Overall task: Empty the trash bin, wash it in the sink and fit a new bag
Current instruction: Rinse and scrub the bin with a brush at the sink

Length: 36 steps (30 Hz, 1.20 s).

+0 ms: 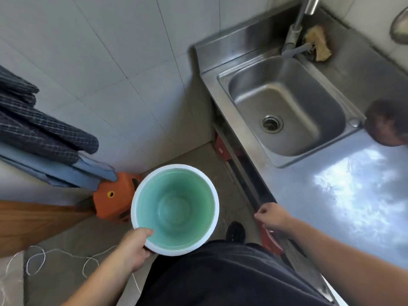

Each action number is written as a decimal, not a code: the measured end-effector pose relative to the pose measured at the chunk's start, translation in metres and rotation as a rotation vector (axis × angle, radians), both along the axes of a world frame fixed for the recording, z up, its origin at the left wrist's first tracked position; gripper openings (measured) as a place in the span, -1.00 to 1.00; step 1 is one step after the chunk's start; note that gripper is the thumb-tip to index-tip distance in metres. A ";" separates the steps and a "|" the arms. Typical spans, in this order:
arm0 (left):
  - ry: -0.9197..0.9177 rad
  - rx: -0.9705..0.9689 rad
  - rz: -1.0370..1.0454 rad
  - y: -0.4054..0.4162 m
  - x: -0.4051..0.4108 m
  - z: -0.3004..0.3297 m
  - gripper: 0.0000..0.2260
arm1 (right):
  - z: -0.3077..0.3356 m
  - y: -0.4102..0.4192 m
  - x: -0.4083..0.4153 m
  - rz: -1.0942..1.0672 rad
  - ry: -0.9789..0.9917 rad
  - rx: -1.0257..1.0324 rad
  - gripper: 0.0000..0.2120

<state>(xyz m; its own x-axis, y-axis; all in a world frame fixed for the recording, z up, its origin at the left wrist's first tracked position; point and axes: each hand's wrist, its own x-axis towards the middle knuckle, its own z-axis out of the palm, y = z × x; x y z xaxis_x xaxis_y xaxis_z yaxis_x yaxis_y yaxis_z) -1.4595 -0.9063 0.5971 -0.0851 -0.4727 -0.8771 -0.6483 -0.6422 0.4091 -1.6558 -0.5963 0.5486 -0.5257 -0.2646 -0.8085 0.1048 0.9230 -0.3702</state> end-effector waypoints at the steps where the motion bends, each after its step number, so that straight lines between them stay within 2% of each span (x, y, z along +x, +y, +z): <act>1: 0.011 0.008 -0.006 -0.006 -0.013 0.000 -0.73 | 0.001 -0.008 -0.009 -0.005 -0.001 -0.007 -0.82; 8: 0.026 0.064 -0.182 -0.072 -0.110 -0.007 -0.71 | -0.011 -0.047 -0.042 -0.054 -0.007 0.040 -0.82; 19: 0.122 0.120 -0.852 -0.178 -0.295 0.059 -0.73 | -0.010 -0.105 -0.040 -0.380 -0.017 0.199 -0.82; 22: 0.116 0.197 -0.992 -0.192 -0.334 0.084 -0.75 | -0.006 -0.126 -0.039 -0.423 -0.019 0.209 -0.82; 25: 0.096 0.264 -1.134 -0.193 -0.368 0.105 -0.75 | -0.004 -0.145 -0.037 -0.462 -0.045 0.199 -0.76; 28: 0.066 0.319 -1.233 -0.184 -0.391 0.121 -0.72 | -0.003 -0.158 -0.042 -0.482 -0.047 0.167 -0.79; 32: 0.029 0.418 -1.285 -0.173 -0.418 0.143 -0.61 | 0.003 -0.169 -0.056 -0.470 -0.024 0.094 -0.65; 36: 0.078 0.457 -1.313 -0.137 -0.456 0.166 -0.63 | 0.003 -0.165 -0.074 -0.442 -0.049 0.056 -0.68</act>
<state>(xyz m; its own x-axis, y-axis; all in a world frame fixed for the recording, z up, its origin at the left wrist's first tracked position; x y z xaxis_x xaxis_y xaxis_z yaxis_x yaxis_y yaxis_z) -1.9158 -1.0436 0.7632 -0.2934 0.3140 -0.9030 -0.8598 0.3262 0.3928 -1.7301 -0.7610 0.5517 -0.5394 0.0222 -0.8417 0.5101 0.8040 -0.3057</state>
